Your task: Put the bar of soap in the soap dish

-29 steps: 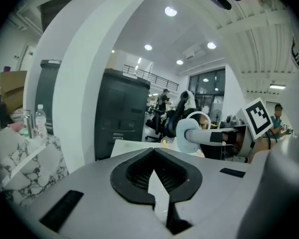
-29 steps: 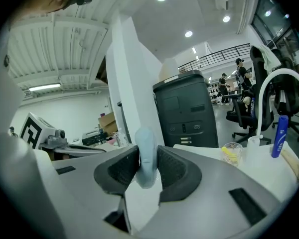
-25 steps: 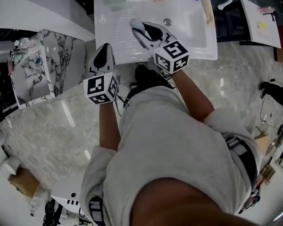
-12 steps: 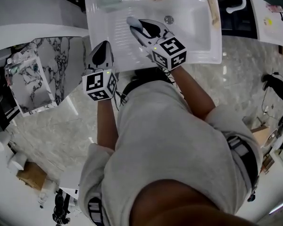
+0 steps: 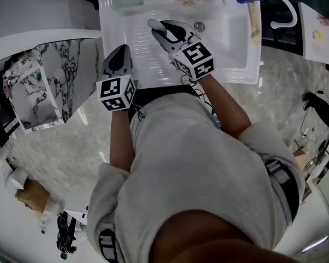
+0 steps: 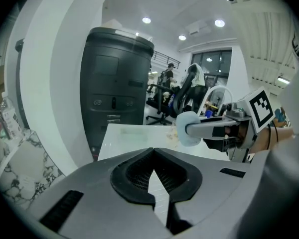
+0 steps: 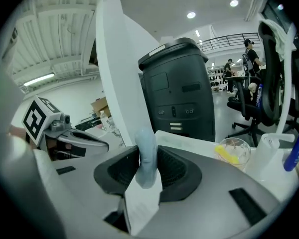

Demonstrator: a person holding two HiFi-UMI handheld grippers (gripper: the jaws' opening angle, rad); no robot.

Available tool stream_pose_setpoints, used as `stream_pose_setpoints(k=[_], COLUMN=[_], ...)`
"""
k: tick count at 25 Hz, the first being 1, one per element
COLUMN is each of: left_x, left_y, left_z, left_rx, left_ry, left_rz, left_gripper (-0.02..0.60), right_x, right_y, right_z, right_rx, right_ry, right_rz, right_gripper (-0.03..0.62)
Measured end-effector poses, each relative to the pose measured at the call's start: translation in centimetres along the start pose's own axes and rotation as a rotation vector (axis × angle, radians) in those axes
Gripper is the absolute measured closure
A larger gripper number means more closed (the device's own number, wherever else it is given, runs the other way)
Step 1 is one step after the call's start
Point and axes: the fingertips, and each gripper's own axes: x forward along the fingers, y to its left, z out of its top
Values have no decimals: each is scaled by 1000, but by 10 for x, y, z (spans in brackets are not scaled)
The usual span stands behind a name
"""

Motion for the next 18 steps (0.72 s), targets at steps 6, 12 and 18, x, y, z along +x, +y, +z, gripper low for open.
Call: stream_pose_setpoints(k=[6,12,18], left_x=[16,34,51], left_y=[13,28,45], left_z=[4,9,15], left_rx=[-5,9,26], left_ry=[16,39,60], left_rz=[-5,-44,-103], left_gripper=[563,563,563], right_x=[18,36,57], right_y=[-4,-7,-10], right_z=[6,11,8], right_rx=[-84,-114,-142], right_ry=[29,49,91], right_rz=[-11,-39,-91], right_gripper=[479,480,480])
